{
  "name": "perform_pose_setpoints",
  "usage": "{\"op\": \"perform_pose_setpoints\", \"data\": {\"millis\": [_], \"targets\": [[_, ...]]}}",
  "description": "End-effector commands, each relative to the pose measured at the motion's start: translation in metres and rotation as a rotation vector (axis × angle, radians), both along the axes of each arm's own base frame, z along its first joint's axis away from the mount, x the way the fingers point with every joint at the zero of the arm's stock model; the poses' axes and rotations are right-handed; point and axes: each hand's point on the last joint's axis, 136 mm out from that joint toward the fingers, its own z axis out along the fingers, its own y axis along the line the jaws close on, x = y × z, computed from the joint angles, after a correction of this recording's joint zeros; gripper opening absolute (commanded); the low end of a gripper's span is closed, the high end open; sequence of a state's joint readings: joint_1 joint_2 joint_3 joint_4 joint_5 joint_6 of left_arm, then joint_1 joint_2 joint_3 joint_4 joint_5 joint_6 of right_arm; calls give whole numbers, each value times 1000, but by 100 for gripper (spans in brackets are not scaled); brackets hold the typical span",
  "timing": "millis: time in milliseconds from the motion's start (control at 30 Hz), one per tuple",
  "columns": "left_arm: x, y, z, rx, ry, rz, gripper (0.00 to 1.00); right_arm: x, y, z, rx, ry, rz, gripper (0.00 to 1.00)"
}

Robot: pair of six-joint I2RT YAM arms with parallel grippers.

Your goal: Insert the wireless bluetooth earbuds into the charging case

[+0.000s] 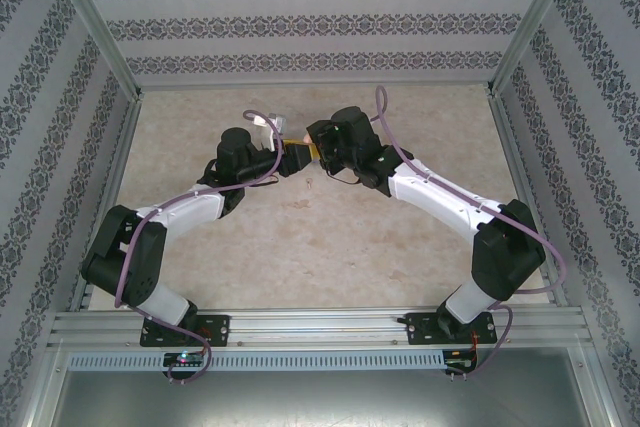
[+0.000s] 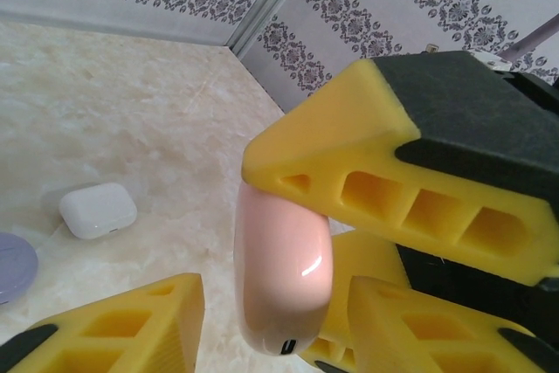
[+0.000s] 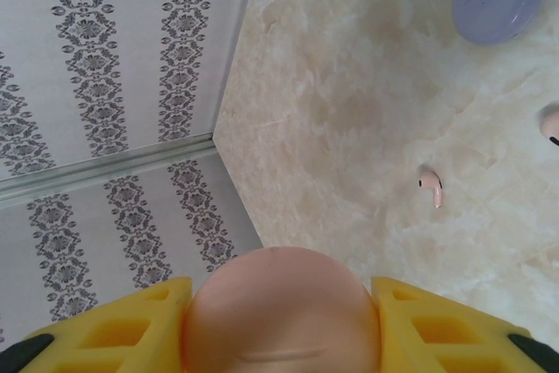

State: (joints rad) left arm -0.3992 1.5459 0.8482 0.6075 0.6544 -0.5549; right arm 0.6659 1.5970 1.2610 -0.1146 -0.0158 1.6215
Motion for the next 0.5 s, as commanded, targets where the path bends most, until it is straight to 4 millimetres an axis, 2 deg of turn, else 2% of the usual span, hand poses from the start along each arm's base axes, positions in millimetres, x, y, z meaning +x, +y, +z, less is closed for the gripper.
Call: {"op": "perform_pose_setpoints", "data": {"millis": [0, 200, 467], "targets": [[3, -8, 18, -18, -71, -19, 44, -2, 8, 29, 59, -54, 15, 33], [5, -8, 18, -19, -71, -16, 37, -3, 10, 30, 64, -56, 23, 33], [9, -6, 22, -24, -86, 10, 36, -5, 12, 29, 69, -54, 30, 33]]}}
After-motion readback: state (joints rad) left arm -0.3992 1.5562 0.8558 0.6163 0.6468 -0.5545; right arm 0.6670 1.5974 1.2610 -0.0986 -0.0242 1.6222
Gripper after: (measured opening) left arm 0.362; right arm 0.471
